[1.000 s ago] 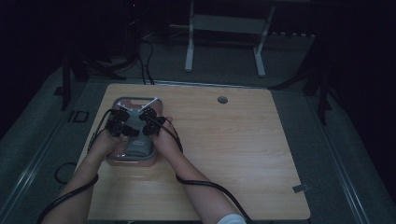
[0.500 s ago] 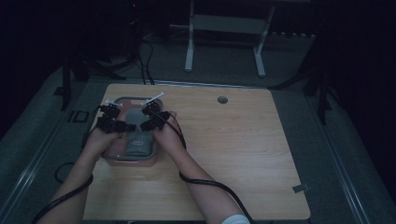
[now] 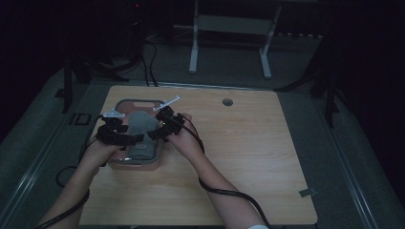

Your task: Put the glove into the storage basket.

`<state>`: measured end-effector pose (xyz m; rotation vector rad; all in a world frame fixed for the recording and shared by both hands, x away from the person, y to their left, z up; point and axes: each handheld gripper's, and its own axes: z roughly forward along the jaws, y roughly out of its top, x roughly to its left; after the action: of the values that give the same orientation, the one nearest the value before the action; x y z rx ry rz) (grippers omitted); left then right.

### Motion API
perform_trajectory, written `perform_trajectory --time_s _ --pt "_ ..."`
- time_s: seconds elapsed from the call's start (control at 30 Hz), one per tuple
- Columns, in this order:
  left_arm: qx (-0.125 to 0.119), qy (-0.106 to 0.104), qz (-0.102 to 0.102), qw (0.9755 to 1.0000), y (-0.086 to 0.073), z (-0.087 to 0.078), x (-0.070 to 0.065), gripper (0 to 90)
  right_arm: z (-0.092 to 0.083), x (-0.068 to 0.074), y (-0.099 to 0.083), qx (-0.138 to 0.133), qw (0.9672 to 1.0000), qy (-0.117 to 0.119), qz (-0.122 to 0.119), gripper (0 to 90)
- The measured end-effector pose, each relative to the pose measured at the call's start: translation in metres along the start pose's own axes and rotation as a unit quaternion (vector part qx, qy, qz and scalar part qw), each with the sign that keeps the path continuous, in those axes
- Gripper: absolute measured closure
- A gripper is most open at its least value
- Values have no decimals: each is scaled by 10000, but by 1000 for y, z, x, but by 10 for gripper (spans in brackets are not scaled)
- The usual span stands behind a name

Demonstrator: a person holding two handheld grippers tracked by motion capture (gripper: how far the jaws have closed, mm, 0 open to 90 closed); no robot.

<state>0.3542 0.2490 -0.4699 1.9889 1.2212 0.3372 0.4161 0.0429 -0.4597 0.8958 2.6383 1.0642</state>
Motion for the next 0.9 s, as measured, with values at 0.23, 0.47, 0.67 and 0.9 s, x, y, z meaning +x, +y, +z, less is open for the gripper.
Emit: perform_trajectory --time_s 0.23,0.47,0.67,0.9 --pt "-195 -211 139 9995 -12 -10 -18 187 -15 0 -18 -133 9999 43 -70 170" --pt "-264 -379 356 9983 -27 -19 -40 188 -29 2 -42 -142 9996 62 -253 170" --pt "-364 -494 467 9970 -38 -24 -58 188 -33 3 -60 -112 9994 111 -310 170" --pt "-522 -587 614 9950 -55 -30 -82 188 -36 4 -78 -67 9991 111 -397 166"
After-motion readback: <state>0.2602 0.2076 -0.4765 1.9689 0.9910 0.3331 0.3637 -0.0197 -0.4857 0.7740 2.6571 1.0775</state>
